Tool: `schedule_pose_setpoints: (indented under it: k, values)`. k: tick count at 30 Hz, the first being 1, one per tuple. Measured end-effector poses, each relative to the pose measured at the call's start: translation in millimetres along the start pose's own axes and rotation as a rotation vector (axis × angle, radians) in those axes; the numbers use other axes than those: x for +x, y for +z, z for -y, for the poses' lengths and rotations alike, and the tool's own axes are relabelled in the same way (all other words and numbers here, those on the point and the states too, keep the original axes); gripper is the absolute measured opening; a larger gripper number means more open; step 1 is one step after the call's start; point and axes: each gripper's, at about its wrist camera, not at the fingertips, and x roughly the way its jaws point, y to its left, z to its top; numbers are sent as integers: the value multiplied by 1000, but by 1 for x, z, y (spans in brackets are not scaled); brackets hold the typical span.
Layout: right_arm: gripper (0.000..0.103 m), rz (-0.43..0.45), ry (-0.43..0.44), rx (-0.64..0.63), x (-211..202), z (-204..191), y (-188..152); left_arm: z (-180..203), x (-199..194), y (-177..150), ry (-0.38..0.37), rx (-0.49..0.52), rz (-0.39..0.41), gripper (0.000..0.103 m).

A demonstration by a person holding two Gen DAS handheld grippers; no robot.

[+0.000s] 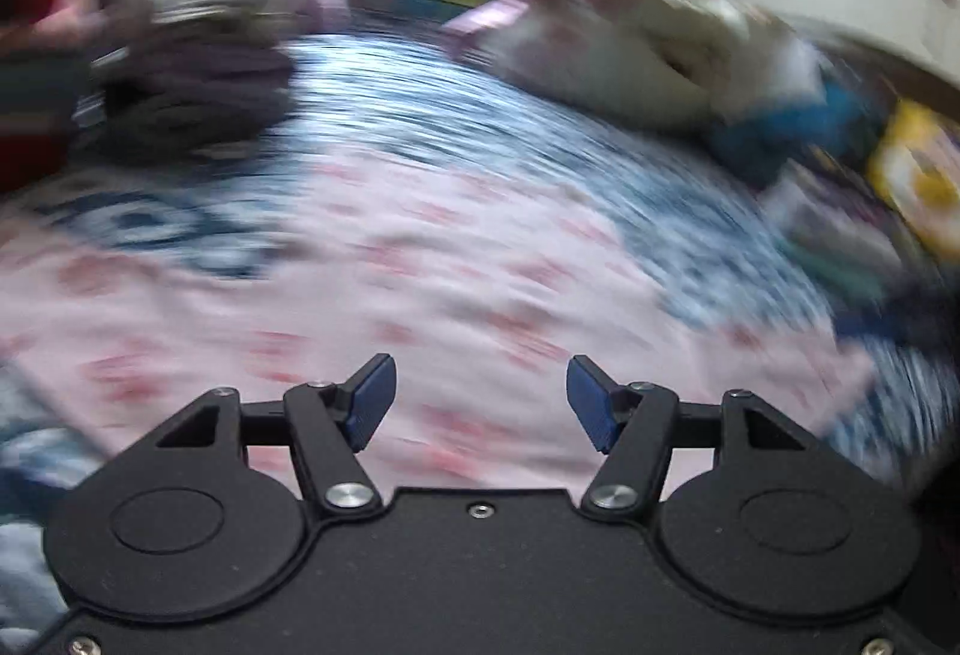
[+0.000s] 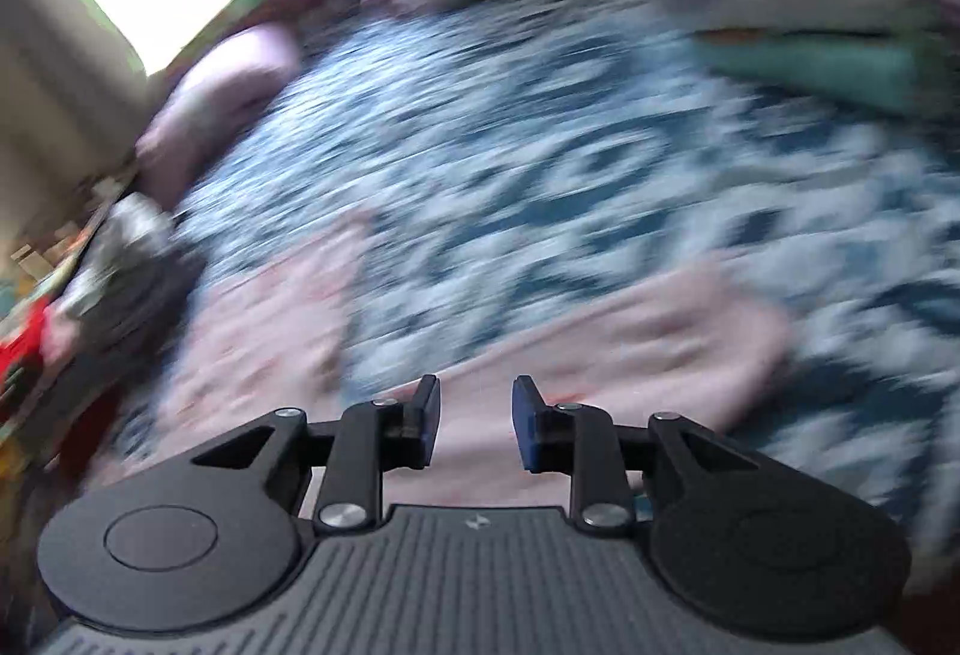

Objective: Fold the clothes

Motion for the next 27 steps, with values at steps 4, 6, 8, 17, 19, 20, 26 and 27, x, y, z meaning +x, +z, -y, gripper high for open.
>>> schedule_pose_setpoints:
  k: [4,6,8,17,19,20,26,27]
  values:
    - [28,-66,125,-101,28,-57,-27,-57,-16,8,46,-169,29,47]
    - [28,-106,179,-156,45,-87,-46,-67,-23,9,36,-188,43,44]
    - [28,-146,229,-198,59,-112,-65,-64,-25,6,27,-137,44,41]
    - [25,-191,202,-400,80,-162,-125,-25,-26,-12,135,265,-16,34]
    - [27,-150,194,-418,69,-163,-124,-22,-28,-9,98,256,36,34]
    - [28,-128,188,-426,66,-162,-123,-20,-20,-10,97,265,14,34]
    - [27,-124,149,-396,70,-141,-130,-26,-3,-11,94,230,-109,36]
    - [27,-115,165,-375,68,-137,-131,-32,-12,-5,84,189,-66,37]
